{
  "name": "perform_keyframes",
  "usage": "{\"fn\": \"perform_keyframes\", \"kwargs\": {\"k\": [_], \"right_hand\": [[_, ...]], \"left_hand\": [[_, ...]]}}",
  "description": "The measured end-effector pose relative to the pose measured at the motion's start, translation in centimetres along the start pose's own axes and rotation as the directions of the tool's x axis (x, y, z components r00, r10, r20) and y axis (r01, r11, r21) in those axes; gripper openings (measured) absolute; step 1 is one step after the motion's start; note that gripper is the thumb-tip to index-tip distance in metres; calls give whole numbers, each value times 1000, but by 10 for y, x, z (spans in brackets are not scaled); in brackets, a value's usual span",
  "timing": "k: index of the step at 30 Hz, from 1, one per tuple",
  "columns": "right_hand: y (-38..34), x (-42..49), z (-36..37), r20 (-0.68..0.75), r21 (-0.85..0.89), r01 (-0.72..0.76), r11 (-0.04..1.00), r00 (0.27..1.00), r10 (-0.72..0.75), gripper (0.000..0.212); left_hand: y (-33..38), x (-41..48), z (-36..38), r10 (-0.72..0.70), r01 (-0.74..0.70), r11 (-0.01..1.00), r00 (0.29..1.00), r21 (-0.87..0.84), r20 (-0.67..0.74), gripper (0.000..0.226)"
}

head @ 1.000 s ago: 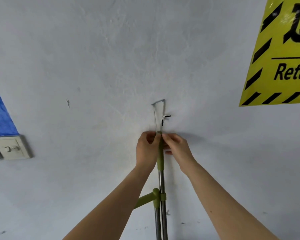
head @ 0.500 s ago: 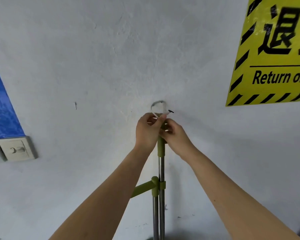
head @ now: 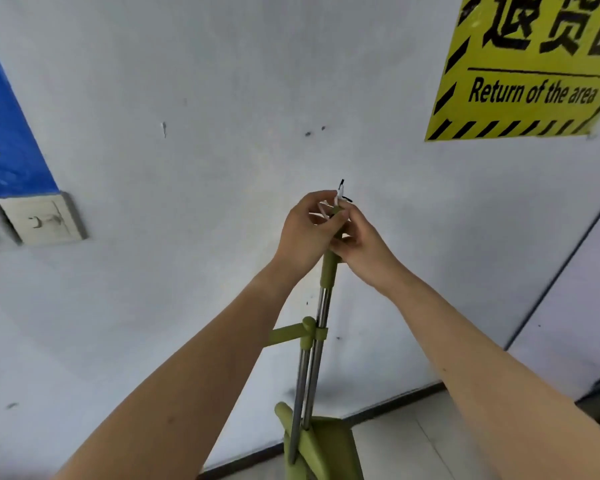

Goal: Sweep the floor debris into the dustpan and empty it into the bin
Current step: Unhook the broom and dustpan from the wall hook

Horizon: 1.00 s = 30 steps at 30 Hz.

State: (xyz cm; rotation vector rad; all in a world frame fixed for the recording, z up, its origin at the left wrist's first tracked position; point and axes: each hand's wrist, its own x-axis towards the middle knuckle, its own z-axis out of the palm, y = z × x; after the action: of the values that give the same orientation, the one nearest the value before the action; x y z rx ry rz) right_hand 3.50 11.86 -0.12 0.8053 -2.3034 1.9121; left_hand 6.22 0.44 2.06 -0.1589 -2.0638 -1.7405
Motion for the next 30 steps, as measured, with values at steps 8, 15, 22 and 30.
{"fn": "perform_keyframes", "kwargs": {"k": [8,15,22,30], "right_hand": [[94,-88,33,-77,43,-197,979,977,200,61],[173,-156,50,-25,-87,-334,939,943,333,61],[225,-221,53,30,-126,-444,887,892,450,61],[234,-240,53,-22,-89,-517,852,856,517,14]], "left_hand": [[-95,-89,5,-236,241,970,967,-41,99,44],[-200,-175,7,-470,438,877,868,197,162,64],[-299,-269,28,-696,417,645,667,641,267,61],[-352,-334,70,-830,310,451,491,837,266,59]]}}
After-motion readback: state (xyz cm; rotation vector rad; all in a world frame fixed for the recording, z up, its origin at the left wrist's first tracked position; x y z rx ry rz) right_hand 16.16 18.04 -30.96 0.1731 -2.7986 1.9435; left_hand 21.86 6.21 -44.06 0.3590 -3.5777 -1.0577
